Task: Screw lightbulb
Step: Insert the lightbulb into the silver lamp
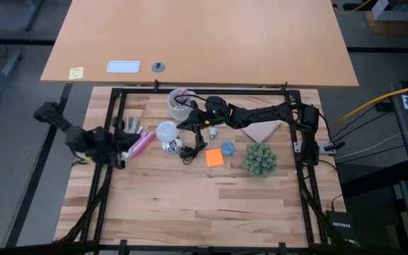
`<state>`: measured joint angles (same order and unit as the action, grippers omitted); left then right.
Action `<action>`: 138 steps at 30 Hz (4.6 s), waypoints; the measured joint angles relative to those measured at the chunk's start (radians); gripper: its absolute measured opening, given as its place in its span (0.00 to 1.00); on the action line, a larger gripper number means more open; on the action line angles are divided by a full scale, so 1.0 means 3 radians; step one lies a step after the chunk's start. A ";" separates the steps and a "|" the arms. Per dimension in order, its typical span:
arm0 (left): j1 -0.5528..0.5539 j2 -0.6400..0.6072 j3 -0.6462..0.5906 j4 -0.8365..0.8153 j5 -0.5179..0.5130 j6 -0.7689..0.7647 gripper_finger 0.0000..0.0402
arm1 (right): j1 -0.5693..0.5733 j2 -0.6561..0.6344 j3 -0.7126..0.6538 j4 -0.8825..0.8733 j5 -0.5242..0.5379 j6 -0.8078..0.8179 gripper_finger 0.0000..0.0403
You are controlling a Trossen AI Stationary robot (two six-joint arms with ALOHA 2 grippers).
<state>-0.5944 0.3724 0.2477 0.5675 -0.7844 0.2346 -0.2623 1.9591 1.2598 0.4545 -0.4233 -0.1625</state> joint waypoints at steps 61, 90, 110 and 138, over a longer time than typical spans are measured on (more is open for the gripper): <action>0.2199 0.1131 -0.0575 0.0056 0.2649 -0.1700 0.00 | -0.0109 0.0067 0.0003 0.0249 -0.0254 0.0171 0.05; 0.1772 0.0709 -0.0577 -0.1166 0.1850 -0.2167 0.00 | -0.0228 0.0120 0.0001 -0.0128 -0.0103 0.0111 0.05; 0.1768 0.1676 -0.0580 -0.0971 0.0711 -0.2943 0.00 | -0.0309 -0.0007 0.0001 -0.0308 -0.0135 0.0266 0.05; 0.1772 0.3332 -0.0191 0.0245 0.0711 -0.2723 0.00 | -0.0306 -0.0074 0.0001 -0.0334 -0.0137 0.0252 0.05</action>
<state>-0.0628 1.3721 0.1903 0.6411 -0.5713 -0.5822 -0.3542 1.9369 1.2602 0.3542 -0.4644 -0.0868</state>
